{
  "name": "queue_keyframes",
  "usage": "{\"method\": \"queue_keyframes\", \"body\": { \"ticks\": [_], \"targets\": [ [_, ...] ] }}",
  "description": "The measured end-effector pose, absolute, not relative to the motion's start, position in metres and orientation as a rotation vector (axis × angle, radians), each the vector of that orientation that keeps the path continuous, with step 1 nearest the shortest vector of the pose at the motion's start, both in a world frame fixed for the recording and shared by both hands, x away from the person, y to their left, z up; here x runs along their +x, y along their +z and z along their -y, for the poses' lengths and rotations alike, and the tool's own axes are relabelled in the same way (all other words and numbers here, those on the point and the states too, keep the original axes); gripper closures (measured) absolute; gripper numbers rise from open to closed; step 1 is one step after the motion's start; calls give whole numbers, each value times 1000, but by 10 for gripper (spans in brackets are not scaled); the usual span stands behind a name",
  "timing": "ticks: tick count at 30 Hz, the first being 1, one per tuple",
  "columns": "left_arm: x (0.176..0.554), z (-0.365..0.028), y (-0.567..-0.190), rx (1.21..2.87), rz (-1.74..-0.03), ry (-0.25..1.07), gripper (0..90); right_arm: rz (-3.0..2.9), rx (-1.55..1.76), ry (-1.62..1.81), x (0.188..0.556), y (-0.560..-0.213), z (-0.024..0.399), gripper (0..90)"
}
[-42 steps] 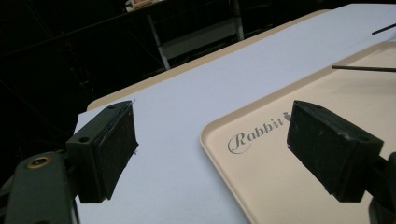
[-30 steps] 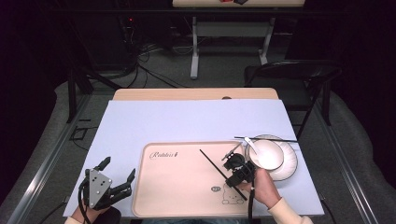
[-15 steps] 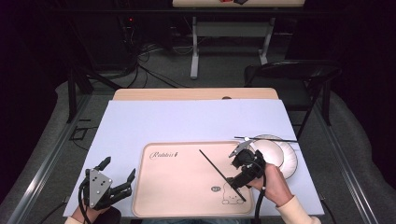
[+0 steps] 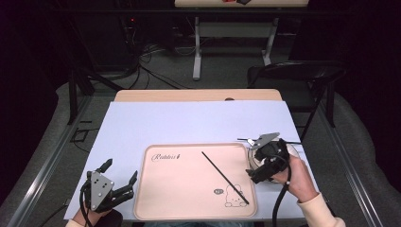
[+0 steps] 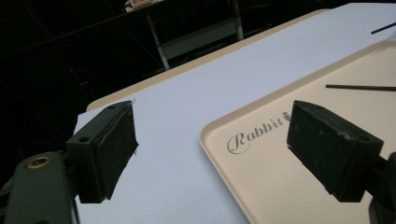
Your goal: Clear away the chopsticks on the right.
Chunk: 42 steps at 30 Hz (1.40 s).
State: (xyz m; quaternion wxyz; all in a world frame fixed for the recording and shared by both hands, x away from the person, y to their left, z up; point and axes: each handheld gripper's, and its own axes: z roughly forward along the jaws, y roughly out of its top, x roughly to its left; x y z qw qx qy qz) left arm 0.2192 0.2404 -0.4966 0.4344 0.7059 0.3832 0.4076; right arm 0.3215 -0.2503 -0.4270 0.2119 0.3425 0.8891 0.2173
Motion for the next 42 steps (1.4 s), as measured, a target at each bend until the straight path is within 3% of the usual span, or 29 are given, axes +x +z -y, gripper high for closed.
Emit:
{"method": "queue_keyframes", "body": {
  "ticks": [5, 19, 32, 42],
  "targets": [
    [219, -241, -497, 1758, -954, 1016, 155, -2470, 951, 604, 321, -427, 250, 0],
    [220, -240, -497, 1756, -960, 1014, 156, -2484, 906, 490, 379, -409, 310, 0],
    [220, -241, -496, 1751, -967, 1015, 157, -2660, 780, 278, 430, -420, 311, 5],
    [220, -241, -497, 1751, -969, 1016, 157, -2750, 722, 230, 451, -449, 306, 253]
  ]
}}
